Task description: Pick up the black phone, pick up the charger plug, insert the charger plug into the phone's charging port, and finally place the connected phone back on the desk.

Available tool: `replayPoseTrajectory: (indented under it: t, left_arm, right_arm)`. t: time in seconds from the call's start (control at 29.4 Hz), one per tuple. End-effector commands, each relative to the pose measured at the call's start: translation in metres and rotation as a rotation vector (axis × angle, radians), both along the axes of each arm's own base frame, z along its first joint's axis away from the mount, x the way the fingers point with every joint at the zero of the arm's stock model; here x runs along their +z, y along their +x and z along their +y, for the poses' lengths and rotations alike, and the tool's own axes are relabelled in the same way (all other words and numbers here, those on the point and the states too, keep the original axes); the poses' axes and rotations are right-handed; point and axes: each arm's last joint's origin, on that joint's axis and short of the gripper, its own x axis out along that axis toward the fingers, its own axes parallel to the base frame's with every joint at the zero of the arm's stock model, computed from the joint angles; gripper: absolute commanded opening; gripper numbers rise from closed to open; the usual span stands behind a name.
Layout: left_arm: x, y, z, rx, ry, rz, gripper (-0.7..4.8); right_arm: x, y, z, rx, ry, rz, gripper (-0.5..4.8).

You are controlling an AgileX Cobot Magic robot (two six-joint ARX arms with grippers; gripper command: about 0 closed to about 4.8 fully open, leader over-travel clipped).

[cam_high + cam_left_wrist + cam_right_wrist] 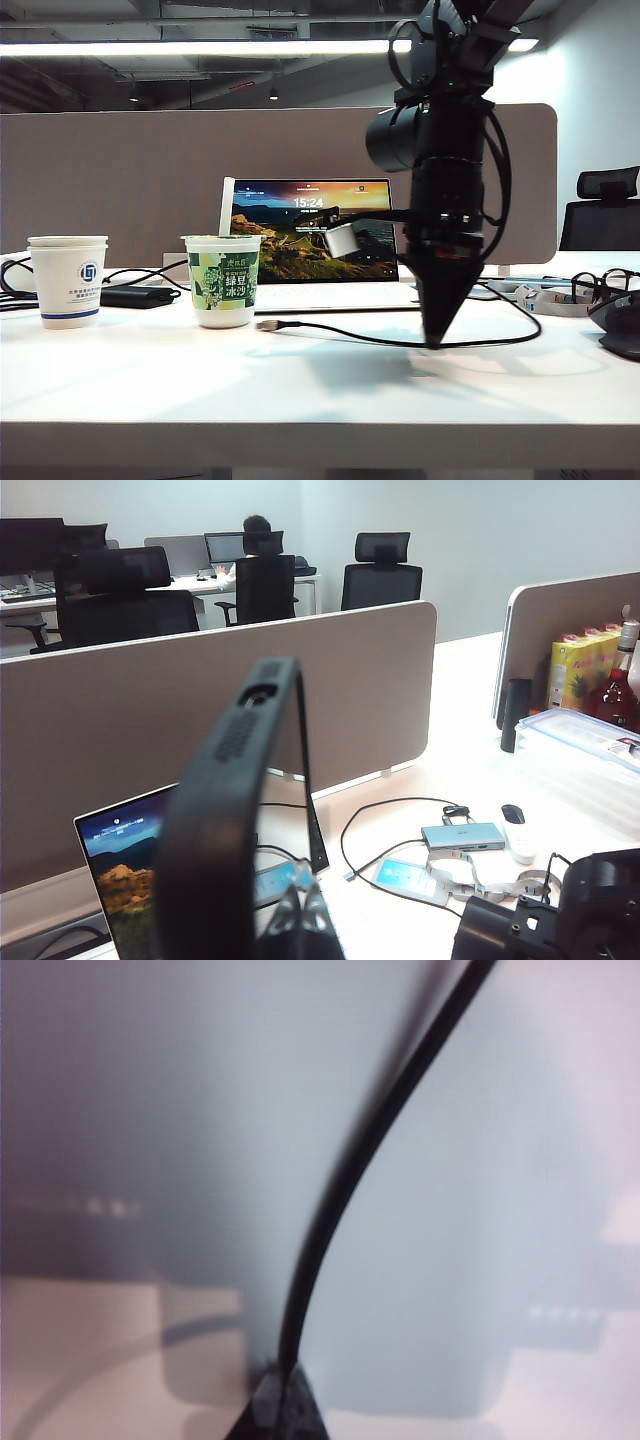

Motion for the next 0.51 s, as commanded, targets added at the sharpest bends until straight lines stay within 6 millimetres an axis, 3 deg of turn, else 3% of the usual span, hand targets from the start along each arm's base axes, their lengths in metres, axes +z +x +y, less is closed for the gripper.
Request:
replayPoseTrajectory:
  t: [0.03, 0.41, 0.51]
  left_arm:
    - [0.009, -0.004, 0.002, -0.003, -0.039, -0.058, -0.06]
    - [0.009, -0.004, 0.002, -0.003, -0.041, -0.061, -0.06]
    - [0.010, -0.004, 0.002, -0.003, -0.042, -0.063, -0.06]
  right_arm:
    - [0.007, -0.002, -0.006, -0.011, -0.036, -0.015, -0.03]
    - [0.024, -0.005, -0.020, -0.094, -0.046, -0.016, 0.02]
    - [0.024, -0.006, -0.018, -0.135, -0.008, 0.007, 0.95]
